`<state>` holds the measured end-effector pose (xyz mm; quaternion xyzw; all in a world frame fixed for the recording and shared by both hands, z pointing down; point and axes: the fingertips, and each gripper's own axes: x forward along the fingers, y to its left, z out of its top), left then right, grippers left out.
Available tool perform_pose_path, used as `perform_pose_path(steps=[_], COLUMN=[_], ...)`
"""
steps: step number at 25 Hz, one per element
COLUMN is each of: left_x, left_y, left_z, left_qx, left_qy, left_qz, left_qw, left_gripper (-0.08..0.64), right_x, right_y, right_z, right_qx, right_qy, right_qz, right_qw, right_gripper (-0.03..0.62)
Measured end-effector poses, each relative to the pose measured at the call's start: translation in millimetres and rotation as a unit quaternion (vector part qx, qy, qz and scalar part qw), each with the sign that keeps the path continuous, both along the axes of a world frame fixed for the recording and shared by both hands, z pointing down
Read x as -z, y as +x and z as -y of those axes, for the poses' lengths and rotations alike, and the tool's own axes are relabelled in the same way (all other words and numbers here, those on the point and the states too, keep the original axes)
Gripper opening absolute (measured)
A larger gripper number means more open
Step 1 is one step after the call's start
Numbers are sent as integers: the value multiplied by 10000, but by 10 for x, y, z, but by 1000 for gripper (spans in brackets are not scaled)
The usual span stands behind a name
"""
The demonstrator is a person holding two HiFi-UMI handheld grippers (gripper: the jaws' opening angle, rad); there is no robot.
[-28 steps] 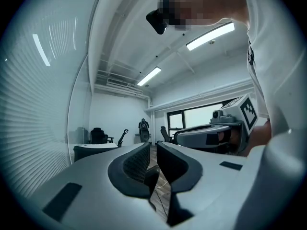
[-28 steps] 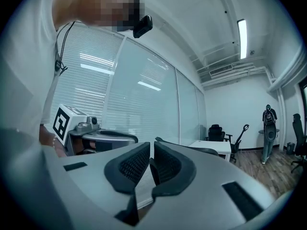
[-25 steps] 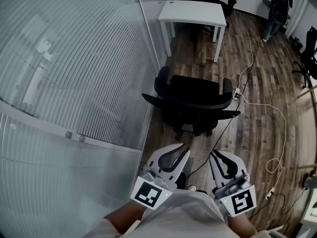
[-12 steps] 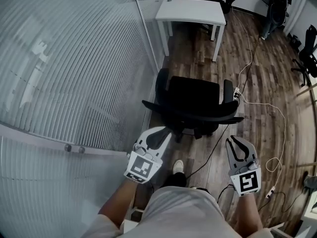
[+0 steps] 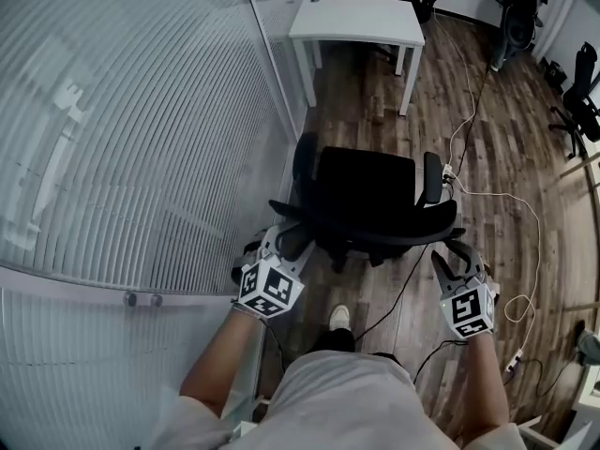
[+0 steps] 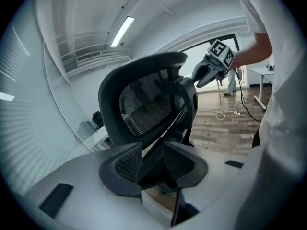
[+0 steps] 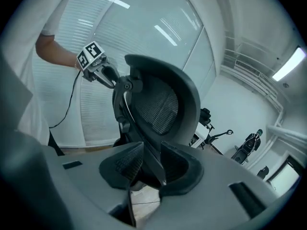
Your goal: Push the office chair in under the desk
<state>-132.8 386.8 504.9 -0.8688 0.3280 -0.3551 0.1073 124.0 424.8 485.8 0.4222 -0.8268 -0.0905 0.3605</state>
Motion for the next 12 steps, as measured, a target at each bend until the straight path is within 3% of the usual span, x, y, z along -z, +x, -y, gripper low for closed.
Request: perform_pose_path(steps=[3,6,12], left_x=[-180,-364,-612], left_y=[-63,-97,-223], left_z=[140,259,466], left_qx=[-88,-230,-525], left_qy=[-171,-284,-279], left_qz=[372,835,1926], left_qw=[9991,9958,9795], left_gripper=[157,199,235], right_x=[-202,-384,-604], right_y=[114,223,311], right_z=[115,209,355], right_qx=[-11,58,230], right_qy=[-175,-388,-750], right_qz=[-402,-807,-1530], right_qw=[9990,9960,9851], right_gripper=[122,169,192])
